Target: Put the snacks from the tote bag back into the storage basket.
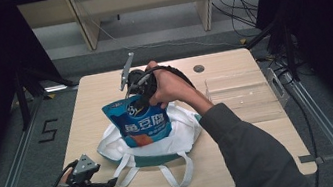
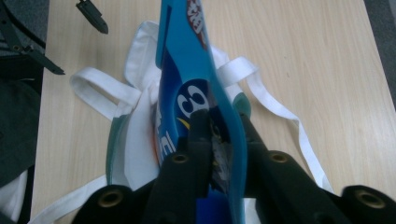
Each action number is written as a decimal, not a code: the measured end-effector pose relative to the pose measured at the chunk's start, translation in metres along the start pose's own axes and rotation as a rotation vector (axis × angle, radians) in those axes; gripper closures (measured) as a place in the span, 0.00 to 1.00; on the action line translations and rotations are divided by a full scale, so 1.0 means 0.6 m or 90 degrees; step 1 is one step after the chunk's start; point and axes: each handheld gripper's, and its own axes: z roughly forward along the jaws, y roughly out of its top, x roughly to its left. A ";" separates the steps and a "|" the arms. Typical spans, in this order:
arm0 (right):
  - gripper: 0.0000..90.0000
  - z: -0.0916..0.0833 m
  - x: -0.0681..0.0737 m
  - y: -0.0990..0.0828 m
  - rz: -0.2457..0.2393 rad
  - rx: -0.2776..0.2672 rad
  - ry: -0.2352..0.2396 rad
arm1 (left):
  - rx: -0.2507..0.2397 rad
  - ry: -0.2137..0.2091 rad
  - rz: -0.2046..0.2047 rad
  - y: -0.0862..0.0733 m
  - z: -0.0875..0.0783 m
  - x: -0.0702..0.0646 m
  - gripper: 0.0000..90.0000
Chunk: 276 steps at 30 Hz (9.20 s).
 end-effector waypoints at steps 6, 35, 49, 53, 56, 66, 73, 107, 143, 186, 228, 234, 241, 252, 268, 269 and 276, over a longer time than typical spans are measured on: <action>1.00 -0.003 0.007 0.007 -0.010 0.039 -0.001 | 0.000 0.001 -0.001 0.000 0.001 -0.001 0.24; 1.00 -0.116 0.003 0.052 -0.048 0.063 -0.077 | -0.001 0.000 -0.010 -0.001 0.001 0.000 0.25; 1.00 -0.213 -0.029 -0.007 -0.031 0.096 -0.144 | 0.000 -0.004 -0.012 -0.002 0.001 0.002 0.25; 1.00 -0.234 -0.040 -0.039 -0.009 0.110 -0.155 | -0.002 0.002 -0.005 -0.001 0.001 0.004 0.25; 1.00 -0.243 -0.044 -0.052 0.002 0.115 -0.162 | 0.005 0.011 -0.010 -0.003 0.001 0.007 0.25; 1.00 -0.282 -0.071 -0.127 0.065 0.128 -0.186 | 0.005 0.007 -0.016 -0.003 0.000 0.010 0.25; 1.00 -0.306 -0.087 -0.181 0.097 0.124 -0.202 | 0.001 0.009 -0.024 -0.003 0.004 0.009 0.25; 1.00 -0.298 -0.121 -0.321 0.161 0.128 -0.209 | 0.017 0.004 -0.031 -0.004 0.012 0.013 0.25; 0.65 -0.244 -0.095 -0.393 0.289 0.057 -0.249 | 0.015 0.007 -0.035 -0.006 0.015 0.014 0.25; 0.46 -0.227 0.069 -0.533 0.571 -0.131 -0.382 | 0.011 0.003 -0.034 -0.005 0.010 0.010 0.25; 0.98 -0.150 0.017 -0.589 0.506 -0.114 -0.412 | 0.017 0.000 -0.030 -0.005 0.012 0.007 0.25; 0.98 -0.148 0.015 -0.588 0.514 -0.106 -0.418 | 0.034 -0.006 -0.015 -0.003 0.008 0.009 0.25; 0.98 -0.143 0.012 -0.592 0.490 -0.101 -0.413 | 0.029 -0.003 -0.018 -0.004 0.010 0.008 0.25; 0.94 -0.144 0.020 -0.591 0.524 -0.087 -0.388 | 0.018 0.002 -0.023 -0.005 0.010 0.007 0.25; 0.73 -0.157 0.075 -0.549 0.523 -0.155 -0.347 | 0.014 0.005 -0.037 -0.007 0.004 0.013 0.25; 0.70 -0.155 0.080 -0.540 0.532 -0.158 -0.340 | 0.005 0.011 -0.040 -0.007 0.006 0.012 0.25; 0.53 -0.128 0.098 -0.490 0.548 -0.220 -0.278 | 0.005 0.012 -0.031 -0.006 0.003 0.013 0.25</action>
